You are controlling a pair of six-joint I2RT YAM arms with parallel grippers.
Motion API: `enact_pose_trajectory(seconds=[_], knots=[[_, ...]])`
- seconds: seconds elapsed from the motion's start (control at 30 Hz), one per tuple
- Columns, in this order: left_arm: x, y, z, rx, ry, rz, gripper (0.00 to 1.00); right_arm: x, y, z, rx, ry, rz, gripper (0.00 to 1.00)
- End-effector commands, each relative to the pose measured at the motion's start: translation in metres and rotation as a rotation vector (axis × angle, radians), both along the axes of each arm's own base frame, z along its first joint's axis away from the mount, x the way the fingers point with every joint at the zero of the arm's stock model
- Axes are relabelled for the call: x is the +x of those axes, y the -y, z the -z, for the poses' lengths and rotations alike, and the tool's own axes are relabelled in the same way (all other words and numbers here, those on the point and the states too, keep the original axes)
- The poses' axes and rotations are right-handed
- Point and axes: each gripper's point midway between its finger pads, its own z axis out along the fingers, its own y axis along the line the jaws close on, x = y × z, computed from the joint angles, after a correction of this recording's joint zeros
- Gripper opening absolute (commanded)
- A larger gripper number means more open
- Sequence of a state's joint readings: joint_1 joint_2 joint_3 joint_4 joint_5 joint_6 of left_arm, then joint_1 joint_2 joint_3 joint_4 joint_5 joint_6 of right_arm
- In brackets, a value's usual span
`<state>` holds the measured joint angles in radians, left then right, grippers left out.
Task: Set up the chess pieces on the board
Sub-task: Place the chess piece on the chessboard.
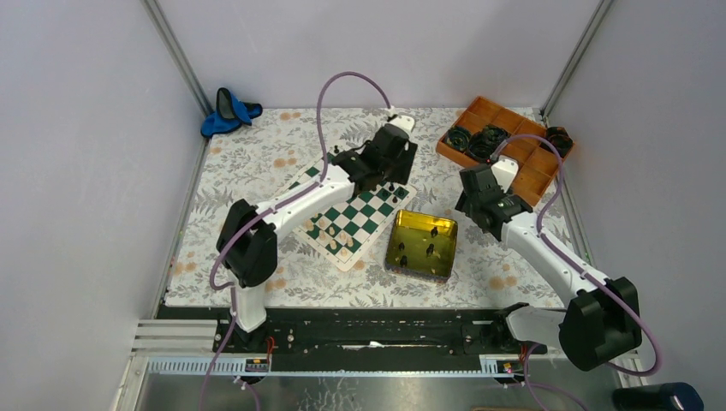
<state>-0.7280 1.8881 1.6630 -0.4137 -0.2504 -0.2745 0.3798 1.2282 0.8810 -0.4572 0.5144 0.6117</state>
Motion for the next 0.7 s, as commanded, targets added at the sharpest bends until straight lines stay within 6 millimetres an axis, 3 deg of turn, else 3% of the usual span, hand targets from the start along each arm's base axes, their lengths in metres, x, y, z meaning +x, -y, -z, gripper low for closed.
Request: enact_pose_trajectory(seconds=[0.0, 0.33, 0.67], knots=[[-0.033, 0.027, -0.002, 0.025, -0.002, 0.143, 0.62, -0.001, 0.016, -0.018, -0.007, 0.095, 0.094, 0.63], [-0.11, 0.099, 0.046, 0.076, -0.095, 0.474, 0.6, -0.019, 0.042, -0.037, -0.015, 0.166, 0.218, 0.62], [-0.145, 0.126, 0.081, 0.085, -0.17, 0.598, 0.58, -0.035, 0.066, -0.031, 0.003, 0.146, 0.292, 0.61]])
